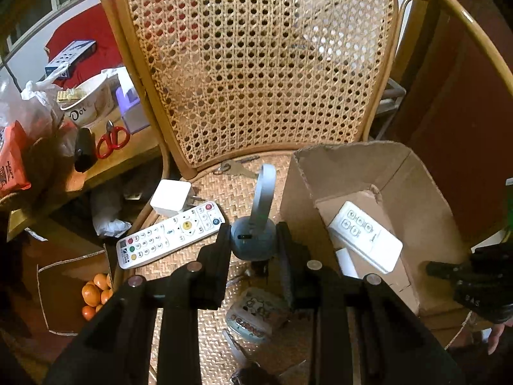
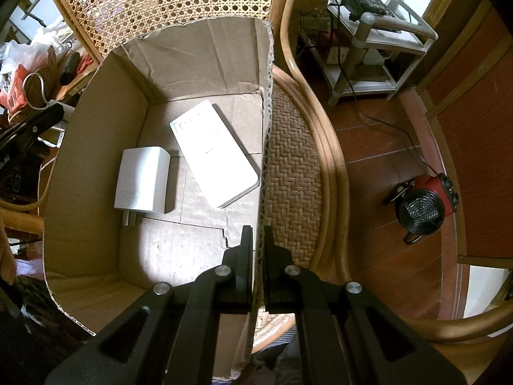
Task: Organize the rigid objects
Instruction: 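Carry the power bank into the box and open the left tool, then move the left tool to the black car keys and grasp them, then lift the keys with the left tool and release them into the box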
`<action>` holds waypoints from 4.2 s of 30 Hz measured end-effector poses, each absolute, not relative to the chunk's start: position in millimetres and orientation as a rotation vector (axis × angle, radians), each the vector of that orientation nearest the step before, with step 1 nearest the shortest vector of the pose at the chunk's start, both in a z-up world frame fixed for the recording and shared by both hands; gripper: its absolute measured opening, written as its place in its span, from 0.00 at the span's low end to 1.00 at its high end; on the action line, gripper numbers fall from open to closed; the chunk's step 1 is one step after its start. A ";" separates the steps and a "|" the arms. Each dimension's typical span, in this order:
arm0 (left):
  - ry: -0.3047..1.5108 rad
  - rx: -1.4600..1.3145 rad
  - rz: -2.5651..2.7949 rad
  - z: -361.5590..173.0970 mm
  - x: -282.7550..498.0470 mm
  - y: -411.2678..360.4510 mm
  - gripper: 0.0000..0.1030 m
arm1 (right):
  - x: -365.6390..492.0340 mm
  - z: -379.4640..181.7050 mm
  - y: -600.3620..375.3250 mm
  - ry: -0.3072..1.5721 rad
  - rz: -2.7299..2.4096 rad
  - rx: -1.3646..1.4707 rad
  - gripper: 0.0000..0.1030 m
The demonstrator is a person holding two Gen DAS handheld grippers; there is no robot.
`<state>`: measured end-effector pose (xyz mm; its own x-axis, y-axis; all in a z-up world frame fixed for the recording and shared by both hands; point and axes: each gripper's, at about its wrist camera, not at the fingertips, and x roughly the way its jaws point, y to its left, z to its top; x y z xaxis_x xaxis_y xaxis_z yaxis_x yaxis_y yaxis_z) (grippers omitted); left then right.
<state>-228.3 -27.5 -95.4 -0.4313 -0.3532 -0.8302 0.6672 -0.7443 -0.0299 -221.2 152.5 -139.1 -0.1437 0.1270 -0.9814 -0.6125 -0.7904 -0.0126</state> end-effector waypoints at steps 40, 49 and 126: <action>0.426 1.205 -2.331 -79.9 -281.2 65.7 0.43 | -224.7 -140.0 151.6 0.490 2.027 -1.682 0.06; 0.412 1.128 -2.354 -60.9 -270.9 64.7 0.82 | -224.1 -140.7 153.3 0.481 2.032 -1.692 0.06; 0.370 1.066 -2.152 -55.8 -171.4 34.1 0.20 | -224.0 -138.4 153.0 0.369 2.129 -1.758 0.07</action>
